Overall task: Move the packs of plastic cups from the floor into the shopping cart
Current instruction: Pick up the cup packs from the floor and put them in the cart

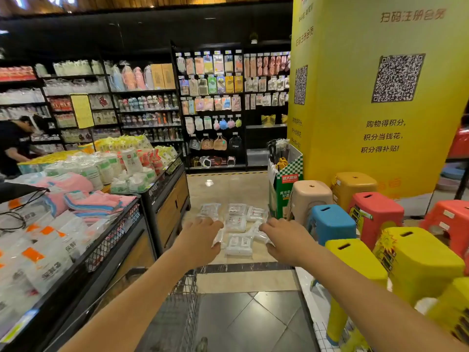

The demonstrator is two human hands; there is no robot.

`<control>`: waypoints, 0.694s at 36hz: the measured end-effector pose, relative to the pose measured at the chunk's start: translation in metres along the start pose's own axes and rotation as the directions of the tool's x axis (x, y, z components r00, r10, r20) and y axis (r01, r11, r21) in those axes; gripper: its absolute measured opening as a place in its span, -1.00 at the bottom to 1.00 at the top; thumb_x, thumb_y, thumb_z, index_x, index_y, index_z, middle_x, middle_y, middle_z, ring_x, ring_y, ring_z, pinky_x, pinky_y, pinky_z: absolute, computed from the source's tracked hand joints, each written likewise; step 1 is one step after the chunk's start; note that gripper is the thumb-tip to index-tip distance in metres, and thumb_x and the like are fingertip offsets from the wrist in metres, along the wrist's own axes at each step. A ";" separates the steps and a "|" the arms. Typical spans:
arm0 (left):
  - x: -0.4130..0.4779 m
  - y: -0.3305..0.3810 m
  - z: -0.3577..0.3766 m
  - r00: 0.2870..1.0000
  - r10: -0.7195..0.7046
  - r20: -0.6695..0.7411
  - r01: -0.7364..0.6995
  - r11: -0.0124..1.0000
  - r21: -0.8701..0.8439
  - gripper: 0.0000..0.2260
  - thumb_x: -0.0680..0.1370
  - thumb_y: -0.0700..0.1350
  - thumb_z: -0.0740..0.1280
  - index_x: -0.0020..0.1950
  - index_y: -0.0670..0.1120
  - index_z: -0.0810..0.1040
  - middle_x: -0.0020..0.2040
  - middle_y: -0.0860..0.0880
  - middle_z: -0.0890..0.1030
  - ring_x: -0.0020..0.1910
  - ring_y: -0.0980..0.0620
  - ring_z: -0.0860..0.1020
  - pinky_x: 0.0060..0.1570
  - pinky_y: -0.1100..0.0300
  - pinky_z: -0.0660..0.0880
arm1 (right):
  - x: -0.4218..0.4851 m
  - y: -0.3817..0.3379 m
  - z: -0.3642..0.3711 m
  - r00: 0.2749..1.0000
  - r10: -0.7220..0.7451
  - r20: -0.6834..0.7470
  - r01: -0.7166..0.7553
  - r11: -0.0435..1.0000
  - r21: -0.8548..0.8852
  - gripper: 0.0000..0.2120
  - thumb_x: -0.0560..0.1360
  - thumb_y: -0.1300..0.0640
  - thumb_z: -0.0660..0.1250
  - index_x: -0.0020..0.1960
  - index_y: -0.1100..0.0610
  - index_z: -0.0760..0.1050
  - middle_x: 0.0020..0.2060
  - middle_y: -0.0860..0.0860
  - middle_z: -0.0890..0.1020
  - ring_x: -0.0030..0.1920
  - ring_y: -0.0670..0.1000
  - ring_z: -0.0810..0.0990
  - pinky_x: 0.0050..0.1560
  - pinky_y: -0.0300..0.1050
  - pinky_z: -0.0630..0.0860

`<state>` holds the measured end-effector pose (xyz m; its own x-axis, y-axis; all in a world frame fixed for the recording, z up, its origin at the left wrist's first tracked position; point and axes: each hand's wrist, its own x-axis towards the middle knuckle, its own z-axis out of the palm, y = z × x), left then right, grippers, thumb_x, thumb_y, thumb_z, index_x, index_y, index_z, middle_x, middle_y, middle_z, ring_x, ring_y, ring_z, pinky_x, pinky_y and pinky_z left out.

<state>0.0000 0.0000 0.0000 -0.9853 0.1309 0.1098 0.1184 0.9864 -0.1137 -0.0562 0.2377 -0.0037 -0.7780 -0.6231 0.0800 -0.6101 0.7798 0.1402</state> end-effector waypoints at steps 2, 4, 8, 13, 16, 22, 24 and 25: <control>0.008 -0.003 0.003 1.000 -0.015 0.001 0.015 1.000 -0.023 -0.57 0.60 0.07 0.17 0.46 0.03 0.27 0.39 -0.05 0.41 0.36 -0.13 0.38 0.30 -0.08 0.35 | 0.007 0.002 0.004 1.000 0.006 0.010 -0.006 1.000 0.004 -0.58 0.69 0.03 0.20 0.54 0.05 0.33 0.40 0.07 0.50 0.34 0.14 0.53 0.28 0.08 0.50; 0.019 -0.007 0.008 1.000 -0.021 0.008 0.022 0.999 -0.033 -0.57 0.60 0.06 0.18 0.45 0.04 0.28 0.38 -0.03 0.42 0.34 -0.11 0.40 0.29 -0.06 0.35 | 0.013 0.006 0.010 1.000 0.012 0.020 -0.012 1.000 -0.006 -0.58 0.69 0.04 0.20 0.53 0.06 0.35 0.39 0.07 0.51 0.33 0.14 0.53 0.27 0.07 0.49; 0.046 -0.010 0.018 1.000 -0.011 -0.001 0.011 0.999 -0.050 -0.58 0.58 0.08 0.18 0.44 0.05 0.31 0.35 -0.03 0.44 0.32 -0.08 0.42 0.28 -0.05 0.35 | 0.033 0.024 0.017 0.999 0.021 0.042 -0.020 1.000 -0.016 -0.58 0.68 0.04 0.21 0.52 0.06 0.36 0.39 0.07 0.52 0.33 0.15 0.54 0.27 0.08 0.50; 0.092 -0.017 0.028 1.000 -0.025 -0.008 0.023 0.991 -0.129 -0.57 0.58 0.06 0.22 0.43 0.01 0.36 0.37 -0.04 0.46 0.32 -0.07 0.42 0.29 -0.04 0.36 | 0.070 0.061 0.027 0.998 0.030 0.049 -0.032 0.999 0.039 -0.53 0.68 0.02 0.22 0.57 0.04 0.33 0.45 0.06 0.48 0.41 0.13 0.50 0.35 0.10 0.50; 0.126 -0.023 0.027 0.999 -0.026 -0.023 0.023 0.989 -0.144 -0.56 0.59 0.03 0.23 0.45 -0.03 0.37 0.38 -0.03 0.45 0.32 -0.03 0.44 0.24 0.05 0.37 | 0.100 0.089 0.033 0.999 0.028 0.035 -0.029 0.999 0.030 -0.54 0.69 -0.02 0.22 0.57 0.03 0.33 0.43 0.05 0.50 0.39 0.13 0.52 0.31 0.09 0.52; 0.199 -0.024 0.021 0.994 -0.109 -0.019 0.106 0.988 -0.109 -0.61 0.59 0.05 0.23 0.42 0.06 0.39 0.31 0.02 0.49 0.22 0.03 0.49 0.12 0.10 0.41 | 0.165 0.145 0.042 1.000 0.012 0.012 -0.012 0.999 0.039 -0.58 0.68 -0.05 0.24 0.51 0.01 0.36 0.36 0.05 0.55 0.30 0.11 0.56 0.26 0.07 0.58; 0.221 -0.024 0.021 0.992 -0.128 -0.001 0.127 0.984 -0.123 -0.60 0.59 0.04 0.23 0.43 0.05 0.37 0.32 0.02 0.48 0.18 0.02 0.50 0.07 0.12 0.40 | 0.185 0.161 0.046 1.000 0.005 0.019 -0.006 0.999 0.052 -0.58 0.68 -0.05 0.25 0.51 0.01 0.37 0.36 0.05 0.55 0.29 0.11 0.58 0.26 0.08 0.60; 0.233 -0.025 0.022 0.991 -0.136 0.002 0.136 0.983 -0.126 -0.59 0.60 0.04 0.23 0.44 0.04 0.36 0.33 0.02 0.47 0.18 0.02 0.50 0.08 0.11 0.41 | 0.195 0.169 0.049 1.000 0.001 0.025 -0.002 0.998 0.057 -0.57 0.68 -0.05 0.25 0.51 0.01 0.37 0.36 0.05 0.55 0.28 0.11 0.58 0.26 0.08 0.61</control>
<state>-0.2348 0.0034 0.0067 -0.9925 -0.0050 0.1223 -0.0017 0.9996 0.0273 -0.3178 0.2507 -0.0125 -0.7818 -0.6210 0.0554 -0.6162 0.7832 0.0834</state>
